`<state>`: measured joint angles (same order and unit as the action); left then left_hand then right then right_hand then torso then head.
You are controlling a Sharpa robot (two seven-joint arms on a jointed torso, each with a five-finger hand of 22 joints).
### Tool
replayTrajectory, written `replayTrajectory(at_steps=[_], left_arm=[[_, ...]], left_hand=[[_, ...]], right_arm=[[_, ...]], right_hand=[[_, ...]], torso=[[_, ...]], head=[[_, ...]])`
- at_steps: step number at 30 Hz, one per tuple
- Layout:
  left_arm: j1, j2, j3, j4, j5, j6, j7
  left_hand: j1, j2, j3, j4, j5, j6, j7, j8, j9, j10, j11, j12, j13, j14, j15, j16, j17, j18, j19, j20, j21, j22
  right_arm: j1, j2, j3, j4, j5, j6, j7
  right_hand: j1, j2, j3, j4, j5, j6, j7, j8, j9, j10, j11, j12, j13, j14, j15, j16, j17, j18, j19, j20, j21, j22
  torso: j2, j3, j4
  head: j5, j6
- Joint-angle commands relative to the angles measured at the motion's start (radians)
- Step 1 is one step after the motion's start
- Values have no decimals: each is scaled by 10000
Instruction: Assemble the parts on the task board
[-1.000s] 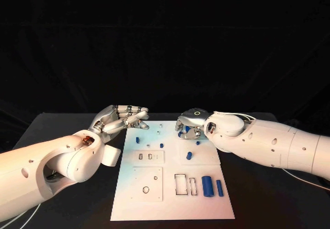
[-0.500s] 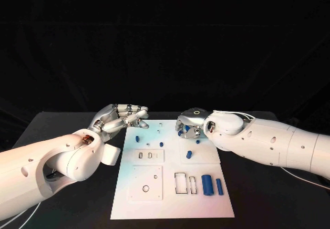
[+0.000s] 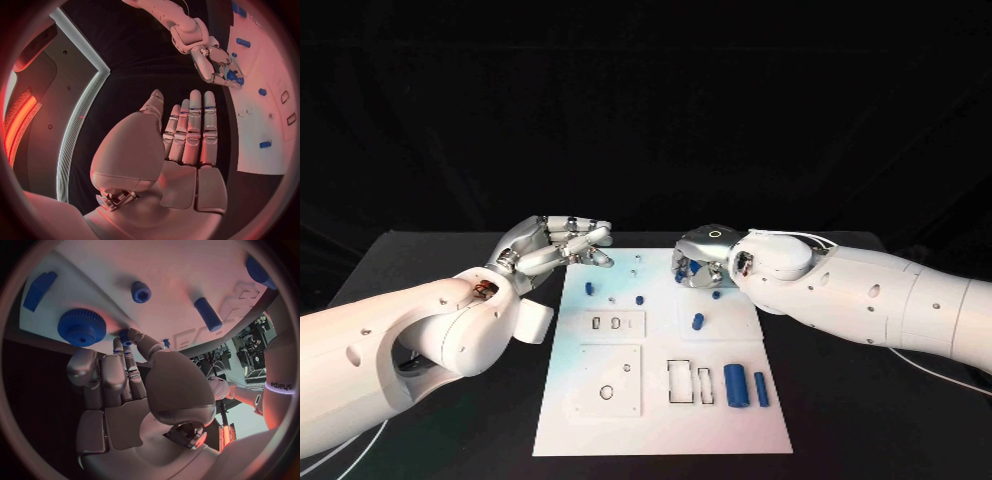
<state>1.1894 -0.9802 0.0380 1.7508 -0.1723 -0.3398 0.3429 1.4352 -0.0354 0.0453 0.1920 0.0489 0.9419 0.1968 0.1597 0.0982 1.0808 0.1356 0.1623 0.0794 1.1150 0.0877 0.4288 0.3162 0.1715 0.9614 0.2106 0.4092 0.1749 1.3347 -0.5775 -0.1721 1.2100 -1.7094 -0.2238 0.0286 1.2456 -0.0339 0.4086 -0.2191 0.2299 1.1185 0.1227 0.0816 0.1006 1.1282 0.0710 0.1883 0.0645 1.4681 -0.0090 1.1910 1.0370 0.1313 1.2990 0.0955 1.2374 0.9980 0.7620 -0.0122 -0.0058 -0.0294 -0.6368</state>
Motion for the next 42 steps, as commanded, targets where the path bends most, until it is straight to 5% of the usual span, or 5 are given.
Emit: replayTrajectory(at_steps=[1, 19, 33, 42], left_arm=[[13, 19, 11, 16, 96, 204, 30], [18, -14, 11, -127, 107, 239, -43], [75, 1, 27, -464, 117, 290, -59], [119, 3, 30, -452, 125, 296, -74]], left_hand=[[-18, 69, -37, 8, 7, 15, 78, -62, -10, -14, 85, -50, -5, -79, -11, -59, 22, 94, -50, -6, -63, -19], [1, 100, -29, 5, 6, 10, 83, -75, -13, -22, 89, -64, -6, -90, -8, -64, 31, 97, -56, 0, -69, -25], [24, 101, -51, -7, 6, -30, 108, -123, -26, -67, 112, -109, -12, -134, 12, -87, 49, 97, -82, 18, -89, -41], [30, 102, -57, -10, 6, -38, 115, -133, -29, -76, 118, -118, -13, -147, 18, -94, 53, 97, -91, 23, -95, -45]], right_arm=[[-25, 7, -9, -13, -59, 153, 68], [-16, -34, 91, 311, 648, -1461, -188], [2, 783, 139, -407, 907, -2040, -432], [-6, 1268, 142, -905, 937, -2105, -382]], right_hand=[[233, 106, 172, -27, -74, 163, 1, 100, 40, 219, -60, 83, 54, 247, -86, 90, 68, -212, 76, -63, 101, 126], [194, 136, 322, 106, -312, 423, -48, 209, 142, 466, -129, 110, 73, 256, -138, 231, 149, -248, 144, -115, 259, 382], [168, 66, 341, 128, -328, 353, -25, 162, 140, 435, -110, 63, 60, 256, -130, 286, 200, -265, 173, -117, 312, 476], [167, 40, 370, 139, -307, 293, -7, 122, 135, 421, -98, 37, 55, 250, -121, 294, 191, -261, 153, -113, 301, 461]], torso=[[6, -1, -2], [2, -4, -12], [45, -14, 24], [117, -52, 117]], head=[[7, -31], [25, 39], [50, 107], [34, 127]])
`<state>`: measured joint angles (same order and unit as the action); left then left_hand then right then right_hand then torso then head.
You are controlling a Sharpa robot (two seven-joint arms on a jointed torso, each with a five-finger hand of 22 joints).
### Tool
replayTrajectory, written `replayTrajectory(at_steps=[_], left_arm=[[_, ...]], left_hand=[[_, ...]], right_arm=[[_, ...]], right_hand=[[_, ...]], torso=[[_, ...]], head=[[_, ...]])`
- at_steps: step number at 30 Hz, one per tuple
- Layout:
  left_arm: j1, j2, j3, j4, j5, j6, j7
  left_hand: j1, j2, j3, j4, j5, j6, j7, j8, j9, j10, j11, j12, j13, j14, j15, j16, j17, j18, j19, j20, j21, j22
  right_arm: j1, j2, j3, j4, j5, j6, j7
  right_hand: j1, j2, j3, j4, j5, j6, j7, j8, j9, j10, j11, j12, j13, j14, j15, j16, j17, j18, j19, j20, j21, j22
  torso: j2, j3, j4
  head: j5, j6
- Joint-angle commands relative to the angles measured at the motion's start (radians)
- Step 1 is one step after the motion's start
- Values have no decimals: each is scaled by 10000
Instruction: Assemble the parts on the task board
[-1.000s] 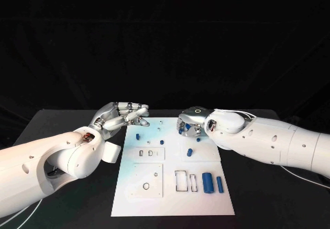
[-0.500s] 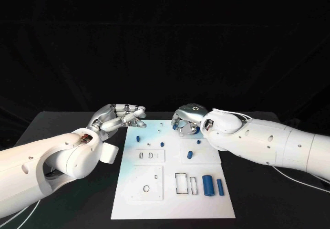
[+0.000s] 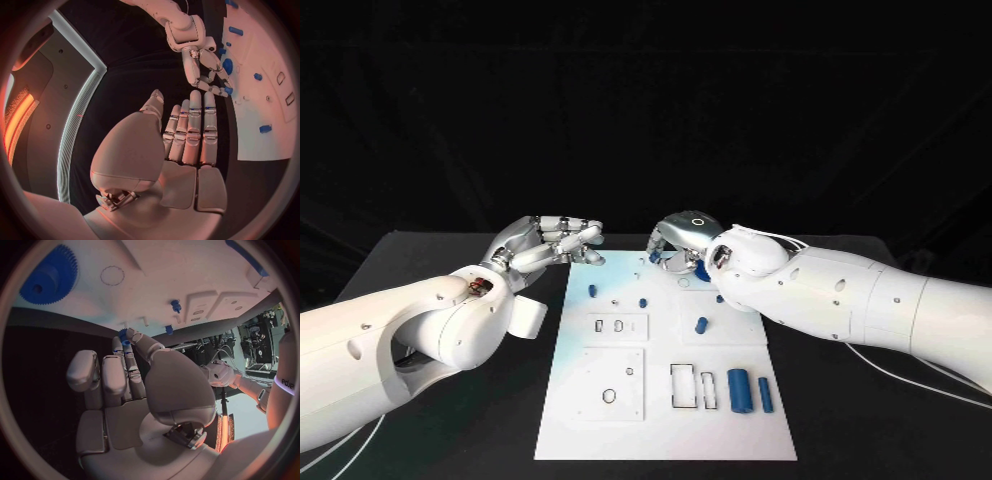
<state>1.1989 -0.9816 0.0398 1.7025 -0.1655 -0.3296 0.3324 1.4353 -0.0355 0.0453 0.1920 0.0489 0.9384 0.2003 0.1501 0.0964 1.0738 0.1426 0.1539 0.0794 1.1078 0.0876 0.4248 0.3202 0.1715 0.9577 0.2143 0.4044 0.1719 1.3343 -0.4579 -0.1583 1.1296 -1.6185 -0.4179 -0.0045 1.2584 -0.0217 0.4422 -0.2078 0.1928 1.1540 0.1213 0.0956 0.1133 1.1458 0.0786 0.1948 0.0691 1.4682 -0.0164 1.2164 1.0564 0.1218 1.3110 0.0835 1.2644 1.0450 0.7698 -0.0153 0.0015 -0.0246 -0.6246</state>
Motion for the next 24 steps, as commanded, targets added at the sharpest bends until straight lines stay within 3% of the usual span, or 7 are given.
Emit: replayTrajectory(at_steps=[1, 13, 24], left_arm=[[29, 16, 13, 38, 57, 192, 30], [105, 14, 16, 148, 58, 184, 34], [194, 2, 26, 305, 40, 181, 42]], left_hand=[[31, 102, -61, -11, 6, -6, 83, -43, -12, -11, 52, -40, -14, -83, 22, -58, 15, 96, -60, -11, -51, -18], [32, 102, -62, -12, 6, -8, 84, -45, -13, -13, 53, -42, -14, -87, 23, -60, 16, 96, -62, -10, -52, -19], [42, 105, -68, -17, 5, -14, 91, -57, -15, -22, 59, -53, -15, -102, 30, -68, 21, 96, -74, -3, -61, -25]], right_arm=[[-5, 112, 4, -149, 28, -164, -45], [-46, 511, 5, -509, 20, -159, -32], [-98, 684, 5, -721, 21, -51, -46]], right_hand=[[39, -83, 35, 26, 65, -63, 8, -19, 7, 244, -173, -29, 10, 249, -47, 40, -4, -167, 33, 7, 32, -10], [34, -98, 48, 35, 76, -88, 18, -36, 6, 230, -164, -45, 6, 244, -41, 40, -14, -162, 17, 10, 19, -30], [20, -110, 56, 51, 95, -99, 27, -46, 7, 219, -154, -60, 4, 234, -33, 14, -61, -154, -10, 15, -6, -70]], torso=[[51, -24, 51], [156, -50, 90], [190, -48, 65]], head=[[-14, 6], [-33, 30], [-14, -75]])
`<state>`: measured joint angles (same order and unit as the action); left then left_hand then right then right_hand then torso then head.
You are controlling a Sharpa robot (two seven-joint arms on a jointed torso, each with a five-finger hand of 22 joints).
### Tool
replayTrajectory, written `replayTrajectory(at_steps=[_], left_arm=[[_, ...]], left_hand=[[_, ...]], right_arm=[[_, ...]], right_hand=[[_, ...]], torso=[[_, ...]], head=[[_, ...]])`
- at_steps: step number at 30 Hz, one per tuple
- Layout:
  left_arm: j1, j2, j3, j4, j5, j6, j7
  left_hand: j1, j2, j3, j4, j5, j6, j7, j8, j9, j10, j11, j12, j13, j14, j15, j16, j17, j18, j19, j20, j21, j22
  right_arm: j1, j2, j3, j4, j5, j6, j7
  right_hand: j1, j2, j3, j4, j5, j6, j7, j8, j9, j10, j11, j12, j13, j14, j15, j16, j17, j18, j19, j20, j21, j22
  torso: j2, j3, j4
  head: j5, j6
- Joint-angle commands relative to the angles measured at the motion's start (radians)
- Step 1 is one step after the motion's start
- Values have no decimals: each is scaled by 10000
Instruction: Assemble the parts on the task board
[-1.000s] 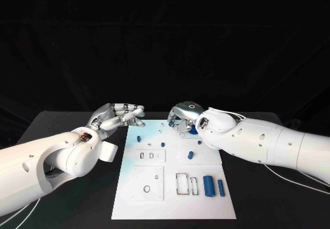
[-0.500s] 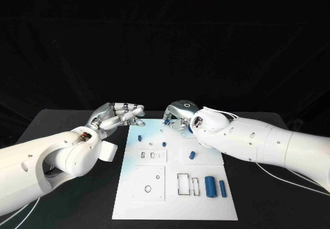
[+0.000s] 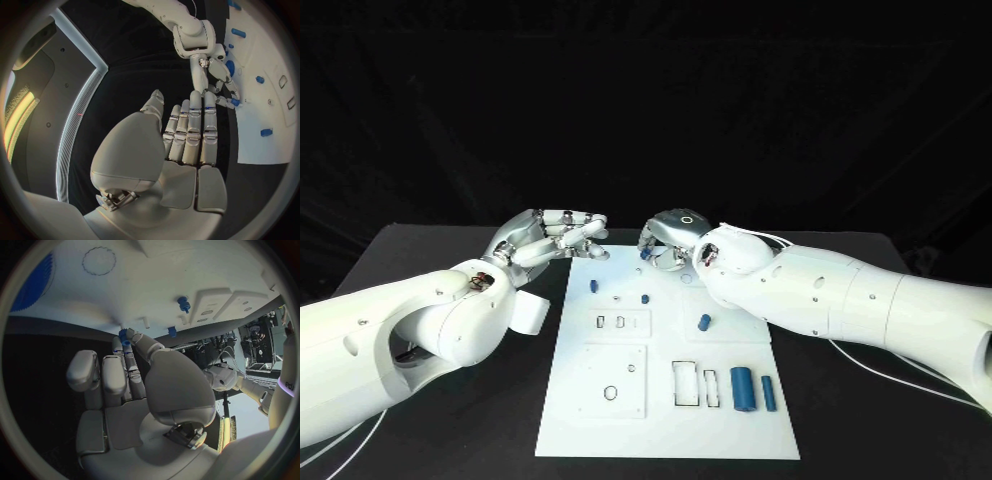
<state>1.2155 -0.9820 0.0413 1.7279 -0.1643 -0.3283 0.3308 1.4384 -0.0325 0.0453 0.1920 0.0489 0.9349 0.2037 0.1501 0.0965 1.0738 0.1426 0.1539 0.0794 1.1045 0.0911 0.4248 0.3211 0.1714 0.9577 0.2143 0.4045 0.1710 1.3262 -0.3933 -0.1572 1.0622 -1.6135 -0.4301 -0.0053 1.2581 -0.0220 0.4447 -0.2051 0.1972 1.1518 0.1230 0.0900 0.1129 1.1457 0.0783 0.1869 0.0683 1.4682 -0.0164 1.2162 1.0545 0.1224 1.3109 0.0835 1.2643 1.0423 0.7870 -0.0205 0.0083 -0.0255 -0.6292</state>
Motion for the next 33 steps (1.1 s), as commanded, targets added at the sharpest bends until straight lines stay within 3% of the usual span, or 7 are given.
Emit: replayTrajectory(at_steps=[1, 13, 18, 33], left_arm=[[35, 4, 12, 54, 27, 168, 56], [79, -22, 13, 82, 25, 174, 52], [95, -24, 13, 89, 25, 178, 45], [114, -37, 13, 97, 25, 179, 29]], left_hand=[[12, 75, -68, -17, 6, 21, 56, -57, -17, -22, 59, -53, -15, -68, -5, -68, 12, 96, -74, -3, -61, -17], [12, 75, -68, -17, 6, 21, 56, -57, -17, -22, 59, -53, -15, -68, -5, -68, 12, 96, -74, -3, -61, -17], [13, 76, -71, -18, 6, 19, 58, -60, -17, -24, 61, -56, -15, -72, -3, -70, 14, 96, -77, -1, -63, -19], [15, 78, -78, -18, 6, 15, 64, -69, -19, -30, 67, -64, -15, -83, 2, -76, 19, 97, -85, 4, -70, -23]], right_arm=[[-18, 48, -7, -69, -29, 74, -43], [-22, 131, -6, -263, -133, 106, -134], [-21, 208, -6, -342, -109, 111, -106], [-21, 243, -6, -440, 183, 259, -97]], right_hand=[[23, -106, 31, 23, 51, -78, 10, 10, 11, 219, -152, 18, 12, 234, -34, 16, -42, -159, -9, 14, -5, -43], [0, -177, 63, 47, 75, -141, 31, -36, 10, 140, -124, -49, -1, 179, -7, -96, -217, -121, -129, 32, -122, -221], [-111, -362, 136, 127, 75, -429, 126, -205, -35, -354, 32, -354, -55, 72, 109, -316, -545, -58, -363, 119, -364, -554], [-192, -681, 162, 283, -101, -1119, 290, -274, -164, -1121, 243, -682, -51, -189, 282, -985, -1472, 162, -1028, 297, -1163, -1612]], torso=[[14, 4, 3], [12, -8, -10], [11, -5, -1], [10, -4, -15]], head=[[-10, -30], [11, -49], [9, -62], [-3, -53]])
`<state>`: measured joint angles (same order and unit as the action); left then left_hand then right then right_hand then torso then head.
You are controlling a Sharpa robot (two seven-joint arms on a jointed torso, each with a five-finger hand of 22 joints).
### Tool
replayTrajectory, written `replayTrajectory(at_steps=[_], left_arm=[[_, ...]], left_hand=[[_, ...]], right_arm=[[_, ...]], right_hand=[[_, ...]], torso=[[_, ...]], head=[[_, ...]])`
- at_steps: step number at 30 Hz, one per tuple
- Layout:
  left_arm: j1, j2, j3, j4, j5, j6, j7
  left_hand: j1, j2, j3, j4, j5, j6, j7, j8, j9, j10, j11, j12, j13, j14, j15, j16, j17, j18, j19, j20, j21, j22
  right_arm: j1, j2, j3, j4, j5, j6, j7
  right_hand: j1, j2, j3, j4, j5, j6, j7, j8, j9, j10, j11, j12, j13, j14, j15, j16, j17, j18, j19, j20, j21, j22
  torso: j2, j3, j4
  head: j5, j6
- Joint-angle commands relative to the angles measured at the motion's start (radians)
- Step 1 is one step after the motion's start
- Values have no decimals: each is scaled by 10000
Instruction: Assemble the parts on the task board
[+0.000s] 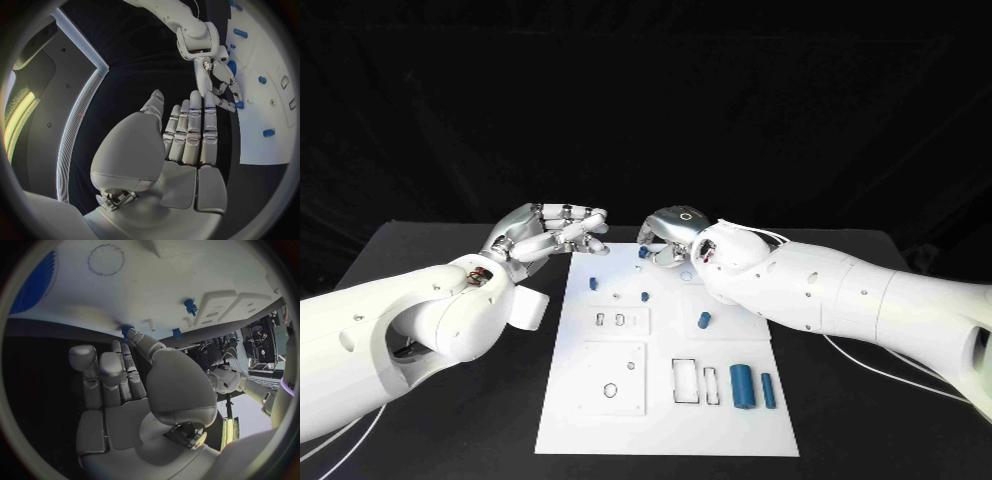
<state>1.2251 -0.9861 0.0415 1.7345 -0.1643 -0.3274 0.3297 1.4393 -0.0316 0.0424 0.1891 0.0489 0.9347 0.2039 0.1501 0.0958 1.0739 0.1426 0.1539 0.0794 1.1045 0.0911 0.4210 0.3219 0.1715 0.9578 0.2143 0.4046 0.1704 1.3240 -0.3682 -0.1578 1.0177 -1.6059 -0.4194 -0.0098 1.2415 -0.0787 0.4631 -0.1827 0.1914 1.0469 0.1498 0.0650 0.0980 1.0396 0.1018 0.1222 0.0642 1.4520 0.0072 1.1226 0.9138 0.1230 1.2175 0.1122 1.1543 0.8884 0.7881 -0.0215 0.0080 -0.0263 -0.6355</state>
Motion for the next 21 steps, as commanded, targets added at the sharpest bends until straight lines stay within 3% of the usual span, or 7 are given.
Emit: replayTrajectory(at_steps=[1, 10, 15, 21], left_arm=[[19, 3, 11, 30, 26, 169, 38], [20, -16, 11, -25, 26, 166, 37], [20, -3, 11, -85, 26, 177, 38], [21, -26, 10, -139, 26, 180, 29]], left_hand=[[5, 70, -51, 11, 6, 16, 64, -71, -13, -32, 68, -66, -15, -85, 3, -39, 13, 96, -88, 6, -71, -18], [5, 70, -51, 11, 6, 16, 64, -71, -13, -32, 68, -66, -15, -85, 3, -39, 13, 96, -88, 6, -71, -18], [6, 74, -55, 12, 6, 15, 66, -76, -14, -34, 70, -70, -14, -91, 6, -42, 16, 96, -92, 9, -75, -21], [6, 74, -55, 12, 6, 15, 66, -76, -14, -34, 70, -70, -14, -91, 6, -42, 16, 96, -92, 9, -75, -21]], right_arm=[[1, -25, 0, 24, 124, 137, -44], [15, -377, 1, 429, 242, -69, -27], [89, -1173, 52, 1244, 975, -103, -22], [248, -2370, 171, 2277, 2405, -41, -62]], right_hand=[[-28, -117, -25, 61, -45, -74, 24, -24, -15, -64, 10, -35, -10, -29, 47, -53, -70, 158, -98, 13, -69, -80], [-39, -190, -91, 88, 10, -115, 26, -11, -22, -113, 15, -18, -1, -51, 55, -132, -172, 182, -166, 28, -173, -197], [-42, -190, -145, 157, 71, -82, 36, 24, -11, 40, -11, 118, 30, -19, 40, -93, -126, 175, -117, 30, -164, -132], [-146, -330, -375, 314, 215, -188, 125, -5, -26, 1294, -172, 853, 272, 147, -69, 261, 285, 94, 193, -36, 107, 335]], torso=[[0, 8, -12], [-15, 11, -38], [-41, -2, -43], [-111, 12, -153]], head=[[17, 10], [10, 38], [-85, 103], [-93, 141]])
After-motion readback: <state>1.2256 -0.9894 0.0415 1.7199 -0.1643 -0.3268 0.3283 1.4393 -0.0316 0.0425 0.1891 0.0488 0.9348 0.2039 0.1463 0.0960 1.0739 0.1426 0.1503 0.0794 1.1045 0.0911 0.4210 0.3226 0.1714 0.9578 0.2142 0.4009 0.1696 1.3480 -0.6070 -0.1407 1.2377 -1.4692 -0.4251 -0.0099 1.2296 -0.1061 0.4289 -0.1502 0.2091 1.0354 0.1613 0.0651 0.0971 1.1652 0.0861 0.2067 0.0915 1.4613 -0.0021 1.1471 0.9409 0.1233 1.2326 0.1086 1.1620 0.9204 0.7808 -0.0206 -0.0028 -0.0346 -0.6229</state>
